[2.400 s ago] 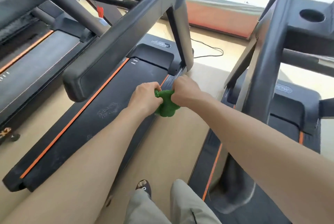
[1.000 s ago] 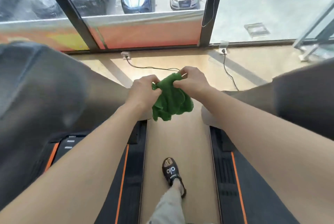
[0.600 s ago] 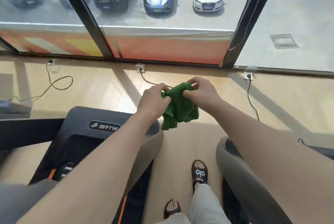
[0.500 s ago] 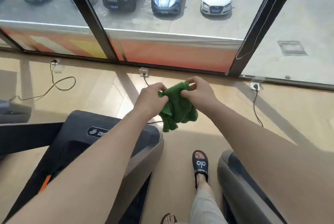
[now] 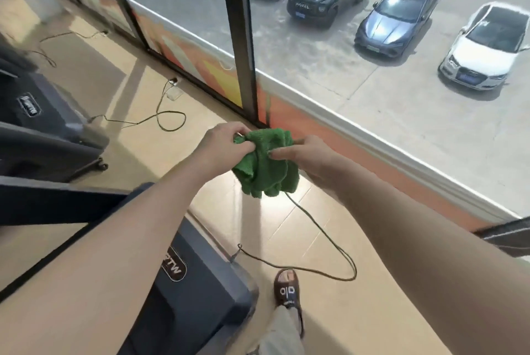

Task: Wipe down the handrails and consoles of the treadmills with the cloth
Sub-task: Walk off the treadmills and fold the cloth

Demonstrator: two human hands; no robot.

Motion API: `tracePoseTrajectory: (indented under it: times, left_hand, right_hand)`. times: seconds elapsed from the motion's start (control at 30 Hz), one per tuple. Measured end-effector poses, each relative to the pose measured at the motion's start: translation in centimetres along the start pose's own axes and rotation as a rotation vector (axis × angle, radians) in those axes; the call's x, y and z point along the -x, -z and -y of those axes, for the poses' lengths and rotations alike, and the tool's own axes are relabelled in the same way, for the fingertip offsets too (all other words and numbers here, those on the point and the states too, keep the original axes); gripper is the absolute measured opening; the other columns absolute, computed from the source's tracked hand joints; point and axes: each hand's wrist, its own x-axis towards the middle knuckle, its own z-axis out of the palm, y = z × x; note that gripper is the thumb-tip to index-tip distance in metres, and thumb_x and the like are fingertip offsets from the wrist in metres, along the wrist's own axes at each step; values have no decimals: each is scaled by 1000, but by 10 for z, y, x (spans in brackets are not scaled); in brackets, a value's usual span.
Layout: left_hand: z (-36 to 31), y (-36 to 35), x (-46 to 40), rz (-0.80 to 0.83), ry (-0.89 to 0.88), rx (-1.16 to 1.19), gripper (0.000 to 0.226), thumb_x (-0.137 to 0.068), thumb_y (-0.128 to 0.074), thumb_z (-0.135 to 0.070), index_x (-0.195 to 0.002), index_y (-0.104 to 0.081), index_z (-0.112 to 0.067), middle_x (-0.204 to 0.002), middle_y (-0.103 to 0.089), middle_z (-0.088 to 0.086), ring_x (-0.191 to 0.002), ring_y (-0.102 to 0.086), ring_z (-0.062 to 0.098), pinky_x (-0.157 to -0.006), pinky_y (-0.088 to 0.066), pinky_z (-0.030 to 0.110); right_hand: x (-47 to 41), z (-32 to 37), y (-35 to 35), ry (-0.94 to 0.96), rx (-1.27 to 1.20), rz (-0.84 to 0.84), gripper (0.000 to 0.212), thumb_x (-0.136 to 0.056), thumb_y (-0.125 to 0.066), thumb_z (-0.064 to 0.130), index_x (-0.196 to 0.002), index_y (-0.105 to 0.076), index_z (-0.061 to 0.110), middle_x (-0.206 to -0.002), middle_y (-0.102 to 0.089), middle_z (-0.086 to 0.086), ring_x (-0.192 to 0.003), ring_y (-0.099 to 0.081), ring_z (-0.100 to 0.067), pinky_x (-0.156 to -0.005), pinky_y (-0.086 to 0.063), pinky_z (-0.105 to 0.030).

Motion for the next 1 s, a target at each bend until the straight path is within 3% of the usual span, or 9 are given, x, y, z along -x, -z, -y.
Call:
tracePoseTrajectory:
  times: [0.07, 0.2, 0.37, 0.5, 0.6, 0.73, 0.87, 1.0]
  left_hand:
    - [9, 18, -48, -23, 43, 40, 7, -86, -66, -27, -89, -69, -33, -91, -69, 0, -85, -66, 21, -69, -53, 32]
    - [23, 51, -132, -87, 80, 84, 7, -87, -67, -26, -87, -67, -34, -91, -70, 1, -84, -69, 21, -73, -57, 36]
    - [35, 113, -214, -168, 163, 76, 8, -89, -67, -25, -90, -68, -33, -94, -71, 0, -84, -69, 20, -70, -55, 33]
    - [47, 164, -277, -243, 212, 68, 8, -89, -67, -25, -94, -68, -32, -96, -70, 0, -88, -66, 21, -68, -48, 29]
    - [64, 201, -333, -278, 252, 84, 5, -86, -66, -32, -91, -67, -34, -97, -70, 0, -90, -67, 24, -80, -56, 39]
    - [83, 244, -394, -367, 338, 150, 25, -74, -63, -48, -95, -67, -34, -102, -71, 3, -92, -70, 26, -89, -56, 50]
    - [118, 298, -447, -405, 405, 232, 29, -74, -73, -44, -99, -69, -30, -102, -73, 5, -91, -72, 25, -87, -58, 49]
    - [161, 360, -495, -442, 448, 252, 51, -55, -76, -56, -102, -67, -39, -111, -70, 1, -96, -70, 21, -87, -58, 43]
  right_hand:
    - [-55, 29, 2, 59, 106, 25, 10, -85, -76, 13, -93, -72, 9, -98, -76, -8, -94, -73, -22, -76, -59, -26]
    - [-163, 73, -1, 215, 188, 58, 22, -82, -76, 17, -104, -74, 20, -95, -77, -1, -89, -75, -18, -86, -61, -39]
    - [-260, 144, -21, 304, 221, 196, 25, -85, -73, 16, -106, -70, 29, -100, -76, 4, -93, -73, -14, -86, -61, -35]
    - [-335, 204, -42, 387, 257, 296, 29, -82, -72, 16, -110, -73, 26, -99, -76, 6, -93, -73, -11, -89, -59, -35]
    - [-405, 244, -63, 390, 248, 356, 31, -83, -73, 15, -113, -69, 22, -102, -75, 2, -95, -73, -14, -89, -59, -33]
    - [-490, 291, -99, 402, 230, 442, 32, -82, -73, 15, -113, -68, 24, -100, -76, 2, -92, -73, -15, -87, -61, -39]
    - [-564, 345, -147, 401, 283, 515, 28, -76, -72, 22, -103, -69, 28, -97, -76, 1, -93, -73, -19, -86, -61, -44]
    - [-630, 399, -204, 453, 323, 570, 26, -77, -71, 18, -102, -68, 25, -97, -76, 0, -93, -73, -20, -86, -60, -46]
